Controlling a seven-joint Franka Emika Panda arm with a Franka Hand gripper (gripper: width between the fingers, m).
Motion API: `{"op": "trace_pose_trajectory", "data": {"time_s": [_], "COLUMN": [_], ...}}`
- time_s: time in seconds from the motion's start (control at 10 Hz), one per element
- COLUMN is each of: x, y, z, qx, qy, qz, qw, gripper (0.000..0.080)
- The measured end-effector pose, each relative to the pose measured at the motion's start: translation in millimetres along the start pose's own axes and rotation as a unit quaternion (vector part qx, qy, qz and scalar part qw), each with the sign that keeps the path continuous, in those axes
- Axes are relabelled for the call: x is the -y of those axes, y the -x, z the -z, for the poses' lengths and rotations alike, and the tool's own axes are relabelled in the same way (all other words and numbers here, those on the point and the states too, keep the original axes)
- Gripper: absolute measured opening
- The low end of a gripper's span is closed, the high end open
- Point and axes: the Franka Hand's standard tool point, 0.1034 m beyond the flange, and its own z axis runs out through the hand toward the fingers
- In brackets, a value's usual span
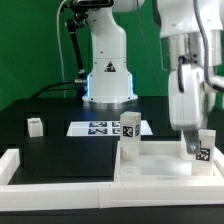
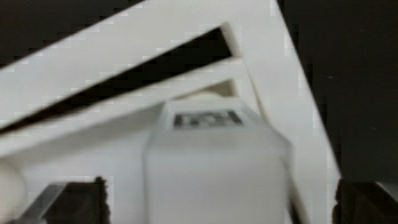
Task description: Assemble square table
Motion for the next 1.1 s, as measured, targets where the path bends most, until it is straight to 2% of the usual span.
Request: {"op": "trace_pose_trajectory", "data": {"time_s": [0.1, 0.2, 0.3, 0.9, 1.0, 1.1], "x": [3.9, 10.6, 7.2, 7.1, 8.5, 4.2], "y": [-13.0, -18.8, -17.3, -19.0, -33.7, -50.7], "z": [18.1, 24.9, 20.0, 20.1, 28.5, 38.3], "qx": [0.005, 0.006, 0.003, 0.002, 0.003, 0.003], "qy": [-0.008, -0.015, -0.011, -0.012, -0.027, -0.033], "qz": [0.006, 0.006, 0.009, 0.02, 0.06, 0.086], "qw": [1.0, 1.0, 1.0, 1.0, 0.998, 0.996], "gripper": [0.0645, 0.0649, 0.0649, 0.0649, 0.0649, 0.0649]}}
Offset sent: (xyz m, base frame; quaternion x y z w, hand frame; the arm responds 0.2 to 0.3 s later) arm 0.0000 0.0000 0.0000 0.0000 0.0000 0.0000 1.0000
